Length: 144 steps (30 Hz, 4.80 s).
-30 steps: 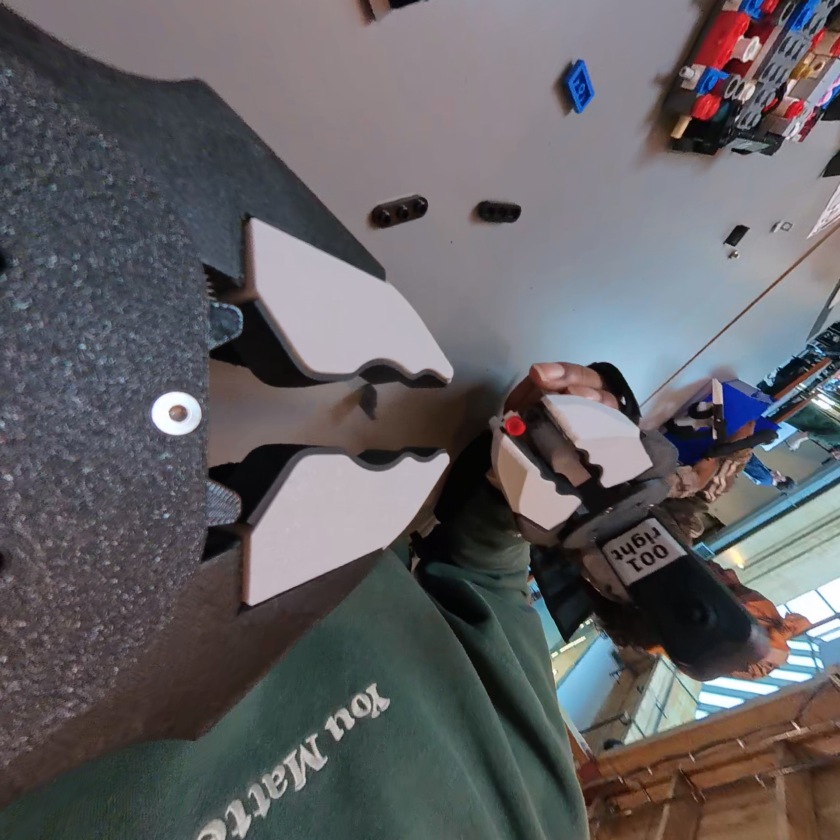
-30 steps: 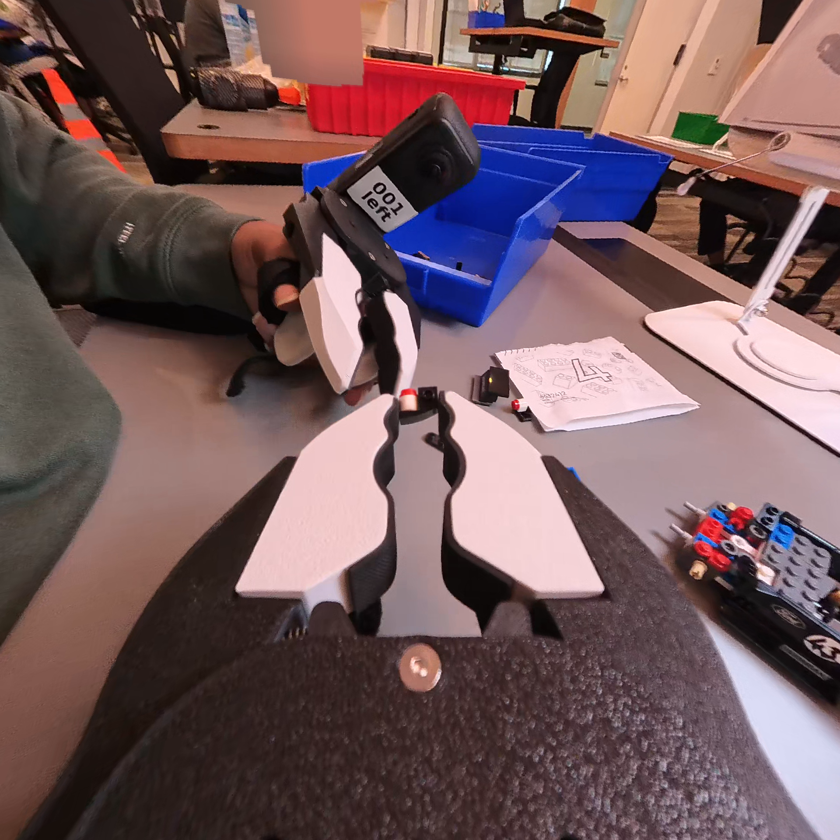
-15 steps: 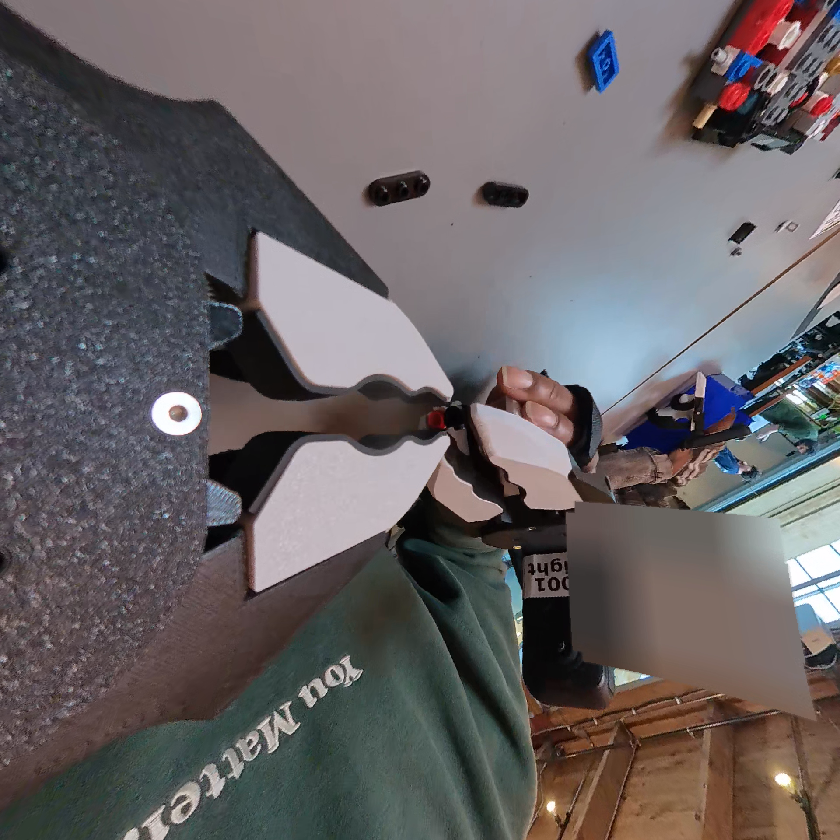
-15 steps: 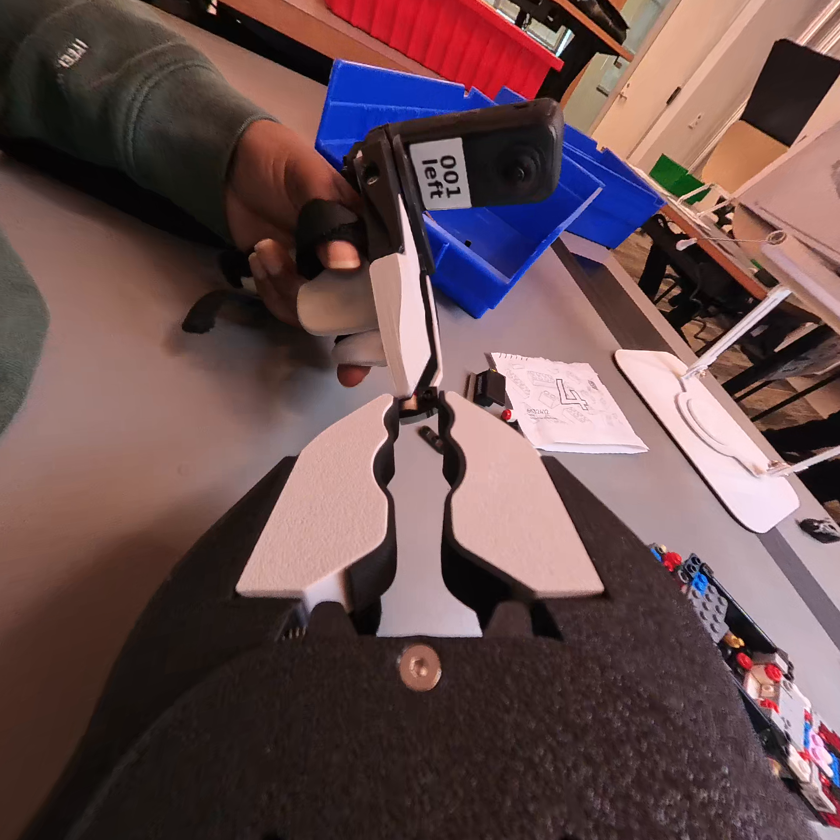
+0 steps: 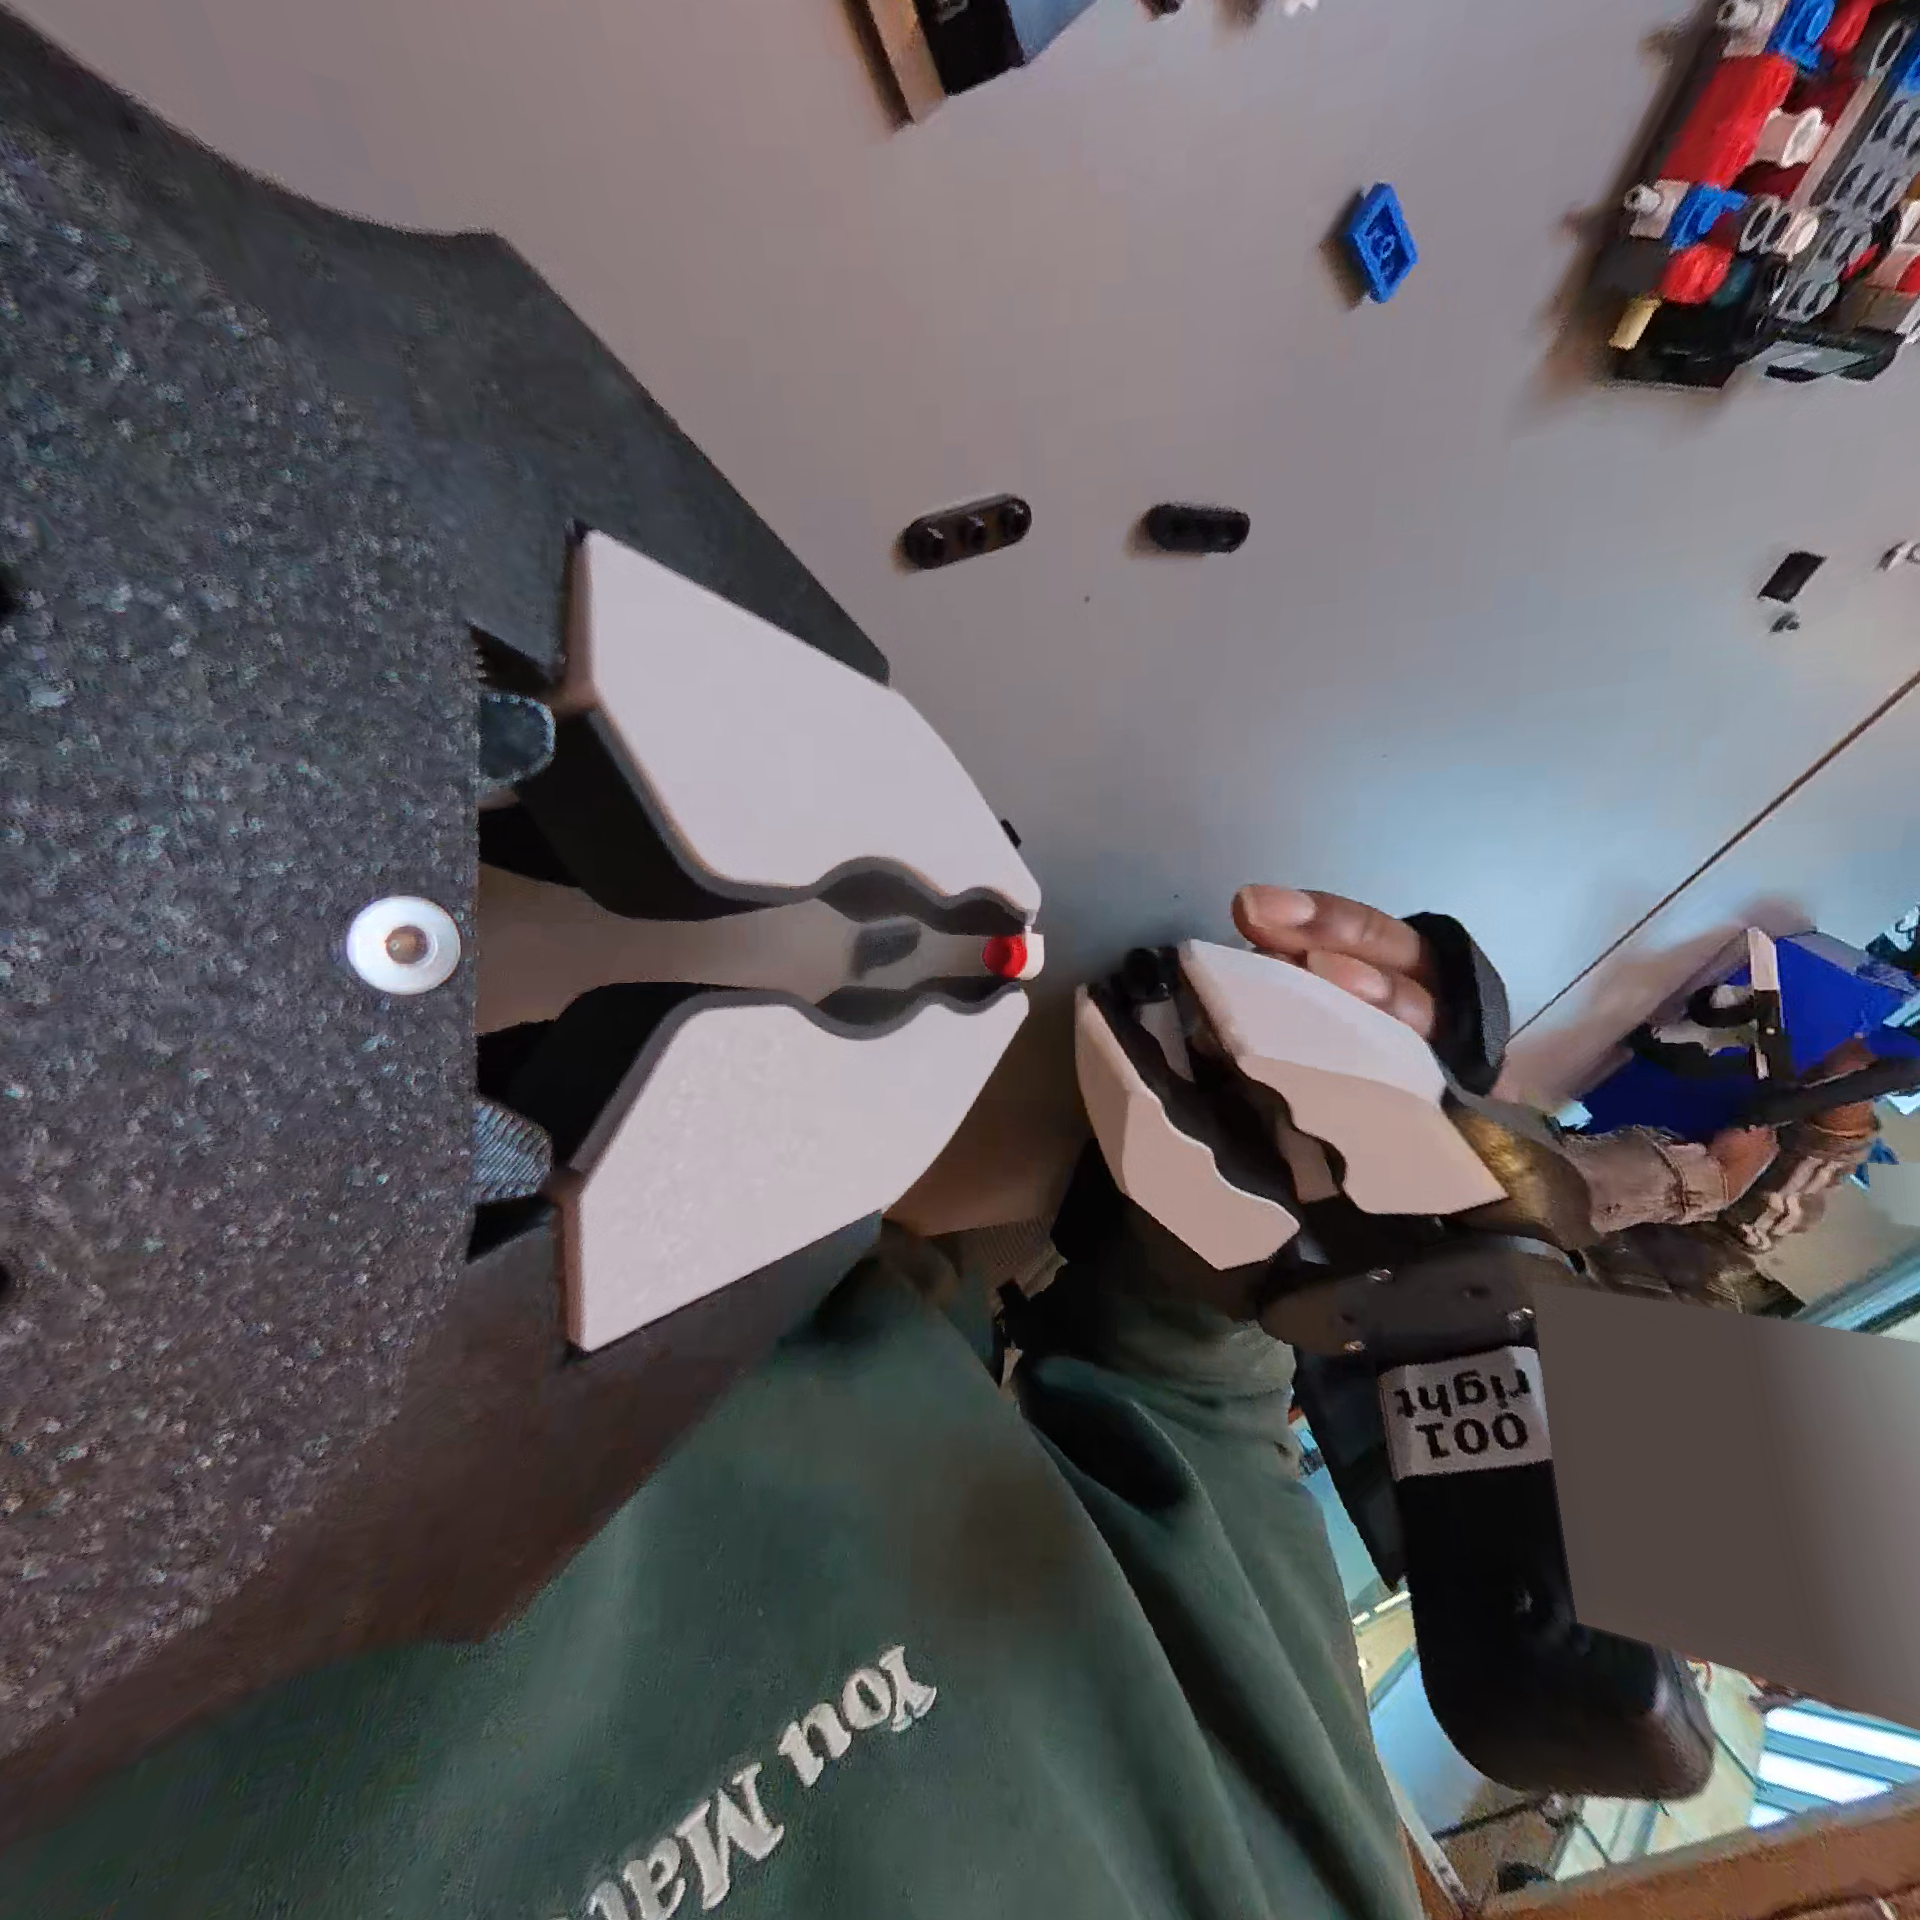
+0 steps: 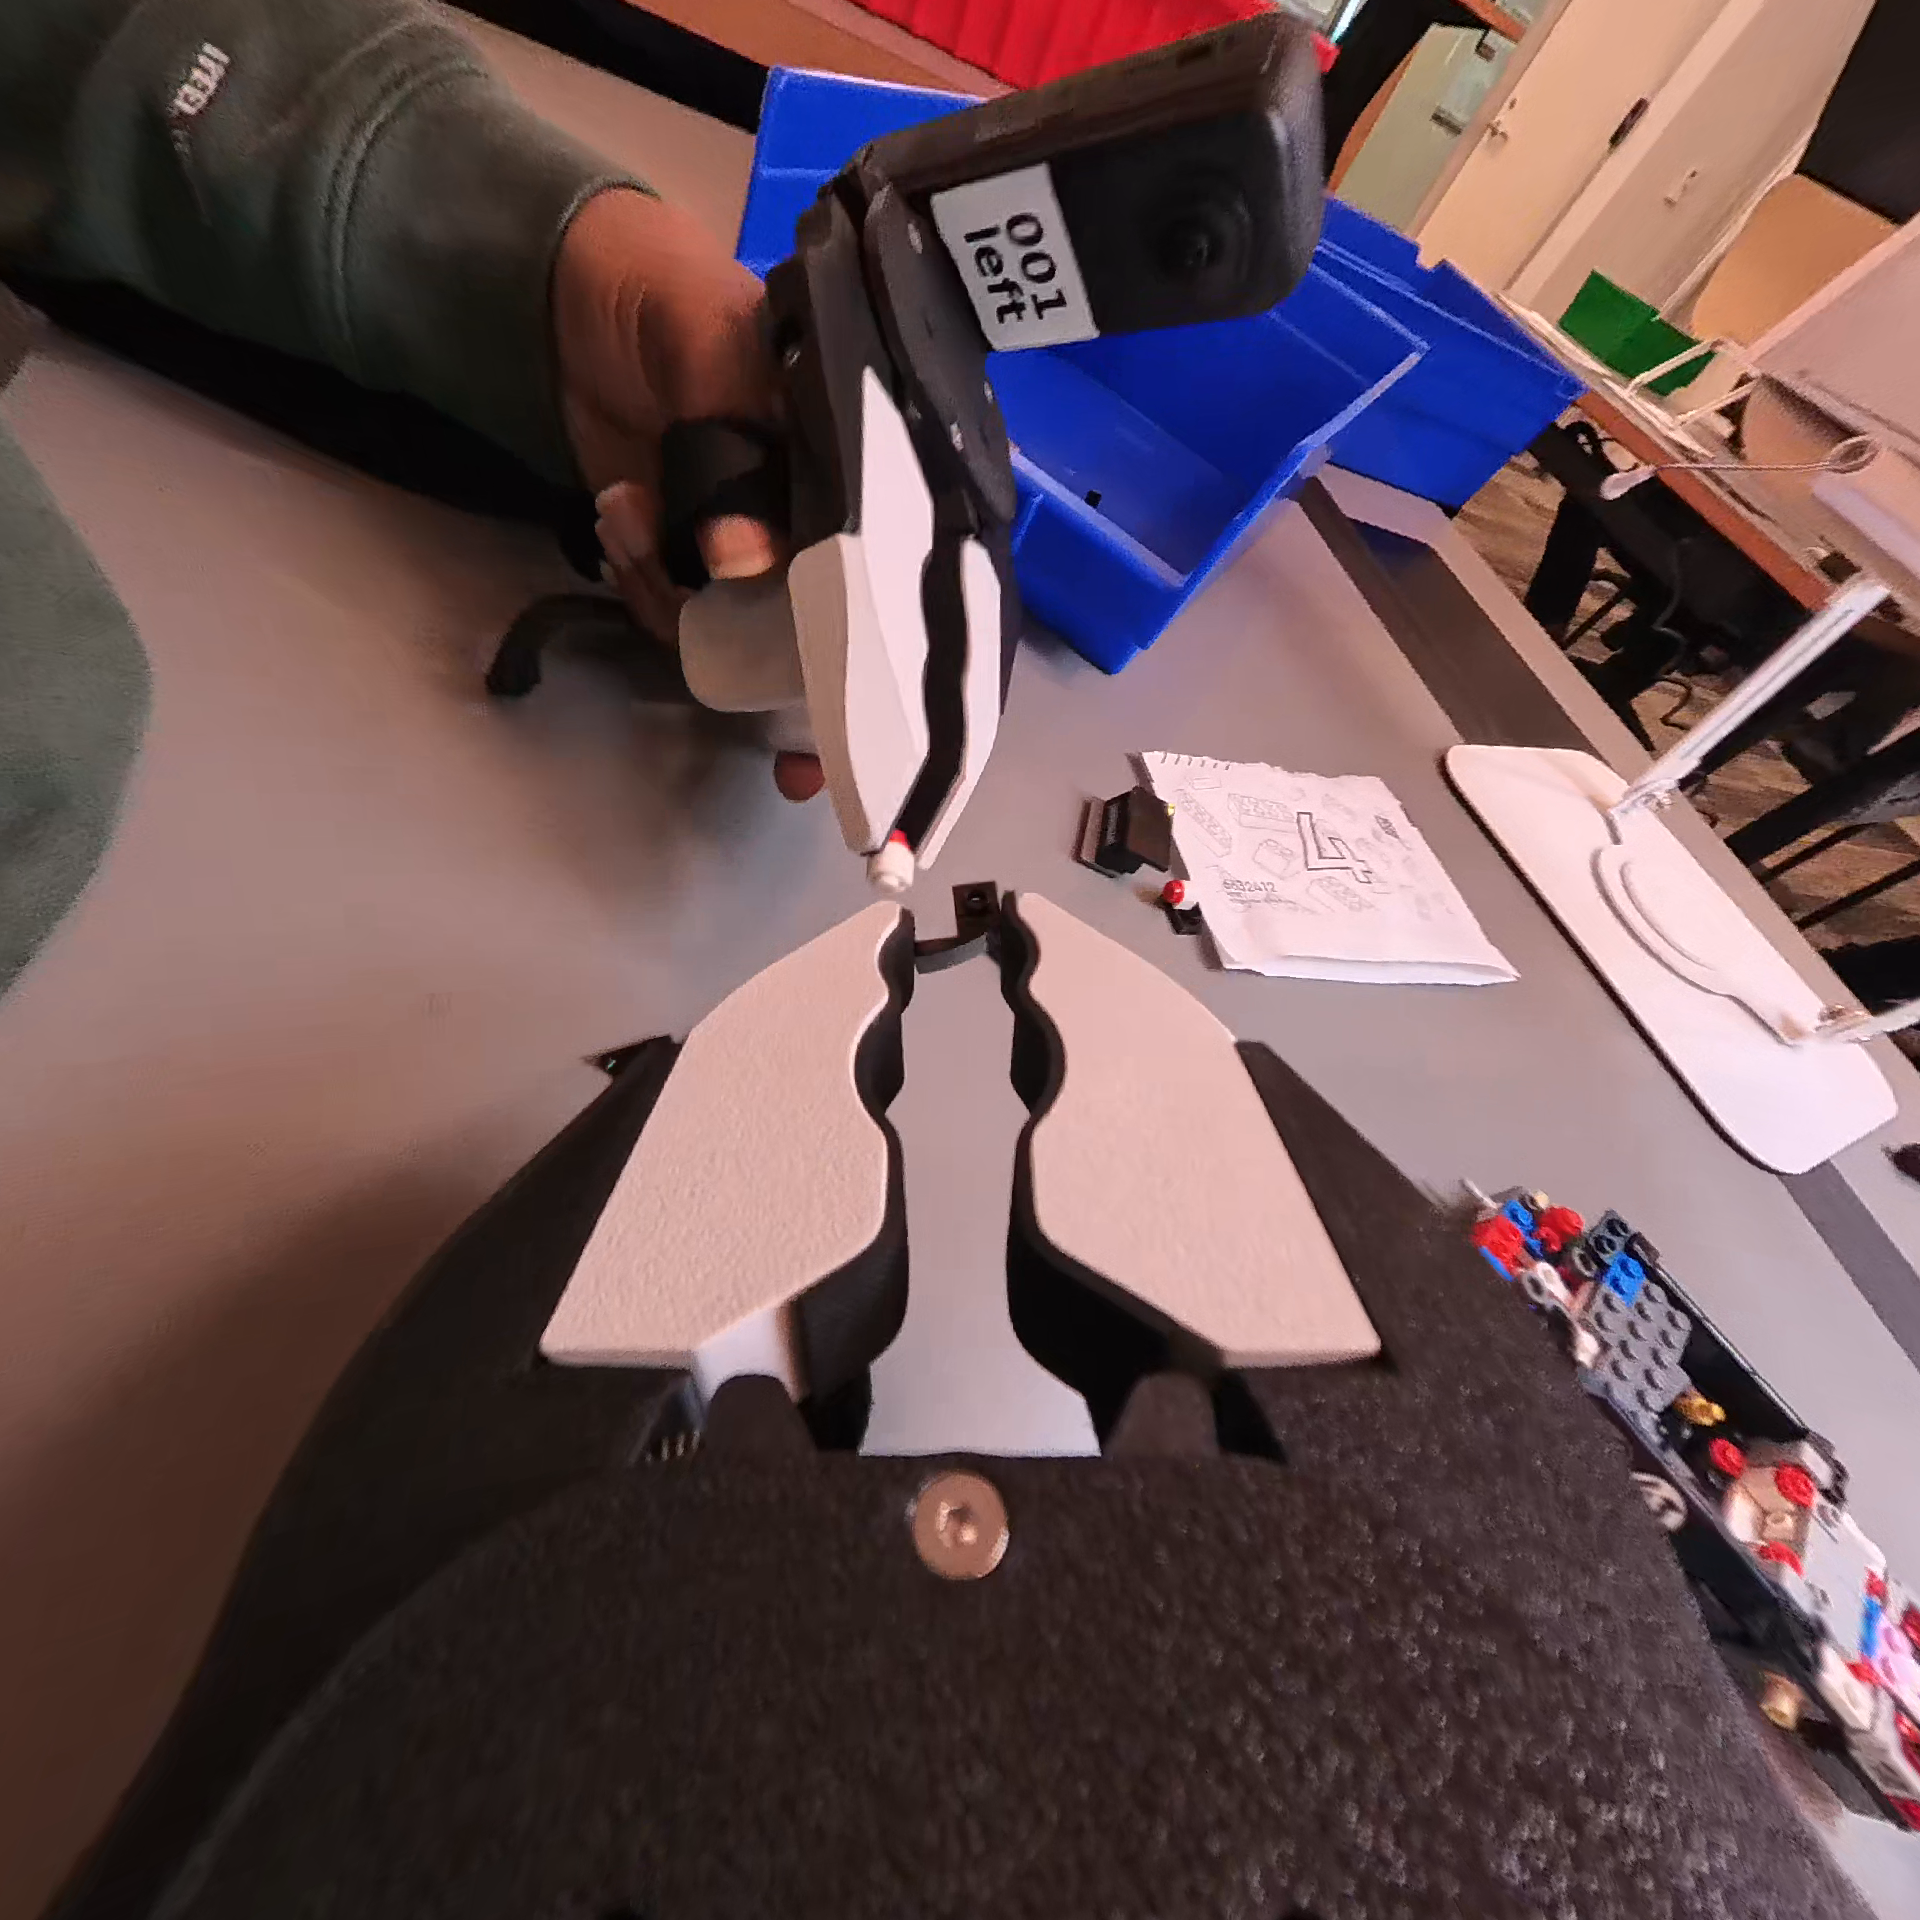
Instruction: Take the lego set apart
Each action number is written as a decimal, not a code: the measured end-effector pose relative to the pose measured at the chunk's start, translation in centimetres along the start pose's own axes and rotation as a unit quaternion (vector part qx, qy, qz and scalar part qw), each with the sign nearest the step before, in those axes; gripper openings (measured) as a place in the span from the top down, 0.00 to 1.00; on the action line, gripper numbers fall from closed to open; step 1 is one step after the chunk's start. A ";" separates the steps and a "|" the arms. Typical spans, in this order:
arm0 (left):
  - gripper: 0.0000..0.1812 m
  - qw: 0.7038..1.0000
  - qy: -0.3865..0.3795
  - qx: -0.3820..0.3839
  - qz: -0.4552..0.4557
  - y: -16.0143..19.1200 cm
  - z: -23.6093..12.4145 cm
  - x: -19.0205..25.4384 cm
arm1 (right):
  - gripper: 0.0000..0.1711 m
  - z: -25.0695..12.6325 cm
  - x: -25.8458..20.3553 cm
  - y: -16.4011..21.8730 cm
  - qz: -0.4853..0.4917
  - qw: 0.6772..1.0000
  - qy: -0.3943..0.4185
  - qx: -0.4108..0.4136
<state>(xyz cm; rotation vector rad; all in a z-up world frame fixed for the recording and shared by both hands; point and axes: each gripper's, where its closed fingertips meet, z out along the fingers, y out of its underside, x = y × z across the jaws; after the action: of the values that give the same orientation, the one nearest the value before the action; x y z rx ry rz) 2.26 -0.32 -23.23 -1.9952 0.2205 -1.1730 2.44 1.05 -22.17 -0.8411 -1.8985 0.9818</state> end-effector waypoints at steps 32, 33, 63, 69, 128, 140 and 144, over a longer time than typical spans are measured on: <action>0.96 0.998 0.035 0.018 -0.051 -0.2 0.2 0.1 | 0.89 1.1 -1.4 0.2 0.014 0.999 -0.026 -0.013; 0.96 0.998 0.038 0.017 -0.052 -0.2 0.3 0.2 | 0.90 1.1 -1.5 0.0 0.013 1.000 -0.027 -0.008; 0.96 0.996 0.075 0.013 -0.040 -0.4 0.5 2.2 | 0.95 0.3 -1.6 -1.3 -0.009 0.999 -0.033 0.012; 0.96 0.996 0.087 0.008 -0.025 -0.3 0.3 3.0 | 0.95 -0.2 -1.8 -1.9 -0.004 0.999 -0.045 0.031; 0.94 0.909 -0.154 -0.183 0.340 4.7 1.2 -2.3 | 0.74 -0.3 -2.4 3.6 0.079 0.984 -0.123 -0.100; 0.94 0.923 -0.088 -0.176 0.331 5.0 0.9 -0.4 | 0.86 -1.6 -10.0 2.3 0.057 0.944 -0.301 -0.123; 0.94 0.930 -0.054 -0.180 0.315 5.5 0.9 0.5 | 0.84 -1.0 -11.9 2.0 0.015 0.941 -0.309 -0.140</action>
<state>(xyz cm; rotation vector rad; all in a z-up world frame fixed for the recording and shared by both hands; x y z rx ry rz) 4.51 -3.70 -27.00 -2.0493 1.0000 -0.6328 8.97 -7.51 -27.79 -0.7760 -2.6169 1.0953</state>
